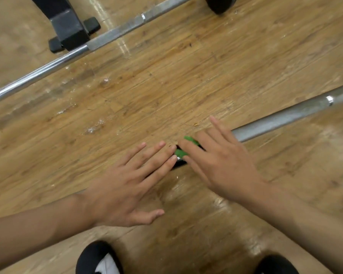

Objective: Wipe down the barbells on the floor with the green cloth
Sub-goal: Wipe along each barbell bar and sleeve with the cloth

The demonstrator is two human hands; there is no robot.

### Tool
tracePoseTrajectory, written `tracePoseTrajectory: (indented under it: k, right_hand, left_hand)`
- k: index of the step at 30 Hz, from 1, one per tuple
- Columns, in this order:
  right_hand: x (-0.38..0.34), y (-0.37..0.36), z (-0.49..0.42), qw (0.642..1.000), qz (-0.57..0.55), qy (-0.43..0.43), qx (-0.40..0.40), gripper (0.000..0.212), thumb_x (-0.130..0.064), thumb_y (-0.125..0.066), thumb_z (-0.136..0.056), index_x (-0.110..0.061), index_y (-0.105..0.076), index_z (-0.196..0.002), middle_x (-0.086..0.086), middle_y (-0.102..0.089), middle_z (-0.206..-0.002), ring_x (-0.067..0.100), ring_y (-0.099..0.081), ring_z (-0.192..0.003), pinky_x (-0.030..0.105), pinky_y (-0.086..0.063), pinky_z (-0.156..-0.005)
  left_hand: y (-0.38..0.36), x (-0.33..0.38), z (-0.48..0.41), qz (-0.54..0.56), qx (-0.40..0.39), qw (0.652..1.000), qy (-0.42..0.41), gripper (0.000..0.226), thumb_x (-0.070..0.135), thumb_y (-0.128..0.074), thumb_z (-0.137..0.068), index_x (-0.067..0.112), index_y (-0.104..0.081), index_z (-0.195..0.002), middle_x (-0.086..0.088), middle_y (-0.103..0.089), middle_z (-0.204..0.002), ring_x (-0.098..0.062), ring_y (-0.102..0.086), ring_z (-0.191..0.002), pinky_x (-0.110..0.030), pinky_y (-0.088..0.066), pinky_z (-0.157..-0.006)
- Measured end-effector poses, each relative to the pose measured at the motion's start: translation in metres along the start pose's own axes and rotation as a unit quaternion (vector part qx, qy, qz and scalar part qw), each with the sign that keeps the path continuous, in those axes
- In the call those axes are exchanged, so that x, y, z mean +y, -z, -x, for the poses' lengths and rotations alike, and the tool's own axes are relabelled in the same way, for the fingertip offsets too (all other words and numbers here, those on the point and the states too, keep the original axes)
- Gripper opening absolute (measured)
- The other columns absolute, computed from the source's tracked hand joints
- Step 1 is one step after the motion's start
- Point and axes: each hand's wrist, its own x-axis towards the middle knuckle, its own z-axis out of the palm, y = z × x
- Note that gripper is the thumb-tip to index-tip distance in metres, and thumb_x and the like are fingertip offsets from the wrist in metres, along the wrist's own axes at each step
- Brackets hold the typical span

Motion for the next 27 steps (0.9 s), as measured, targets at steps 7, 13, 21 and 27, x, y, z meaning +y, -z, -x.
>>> tracePoseTrajectory:
  k: [7, 13, 21, 27]
  right_hand:
    - [0.105, 0.015, 0.016, 0.971, 0.059, -0.218, 0.073, 0.044, -0.035, -0.035, -0.111, -0.009, -0.068, -0.122, 0.017, -0.062, -0.109, 0.042, -0.058, -0.104, 0.061, -0.021, -0.122]
    - [0.017, -0.023, -0.032, 0.996, -0.011, -0.067, 0.056, 0.032, -0.026, -0.046, -0.106, -0.011, -0.067, -0.125, 0.011, -0.063, -0.111, 0.034, -0.057, -0.108, 0.05, -0.018, -0.127]
    - [0.111, -0.009, -0.027, 0.962, 0.041, -0.234, 0.133, 0.035, -0.026, -0.04, -0.108, -0.009, -0.067, -0.123, 0.016, -0.062, -0.115, 0.039, -0.055, -0.114, 0.058, -0.014, -0.126]
    - [0.041, -0.041, -0.061, 0.992, 0.009, -0.071, 0.109, 0.033, -0.024, -0.044, -0.109, -0.008, -0.068, -0.125, 0.015, -0.066, -0.118, 0.036, -0.058, -0.117, 0.053, -0.023, -0.125]
  left_hand:
    - [0.0, -0.029, -0.009, 0.014, 0.011, 1.0, 0.003, 0.083, 0.061, -0.025, -0.108, 0.005, -0.012, -0.166, -0.014, -0.009, -0.175, -0.033, -0.009, -0.162, -0.055, -0.019, -0.125]
    - [0.002, -0.049, -0.015, 0.031, 0.018, 0.999, 0.005, 0.083, 0.063, -0.017, -0.108, 0.006, -0.009, -0.167, -0.012, -0.009, -0.175, -0.029, -0.01, -0.162, -0.05, -0.023, -0.123]
    - [0.004, -0.07, -0.049, 0.038, 0.032, 0.999, -0.003, 0.087, 0.067, -0.011, -0.106, 0.003, -0.007, -0.166, -0.014, -0.005, -0.175, -0.026, -0.002, -0.163, -0.048, -0.013, -0.129]
    - [-0.001, -0.078, -0.059, 0.048, 0.031, 0.998, 0.023, 0.09, 0.069, -0.009, -0.105, 0.002, -0.004, -0.166, -0.015, -0.002, -0.175, -0.027, 0.001, -0.163, -0.048, -0.008, -0.13]
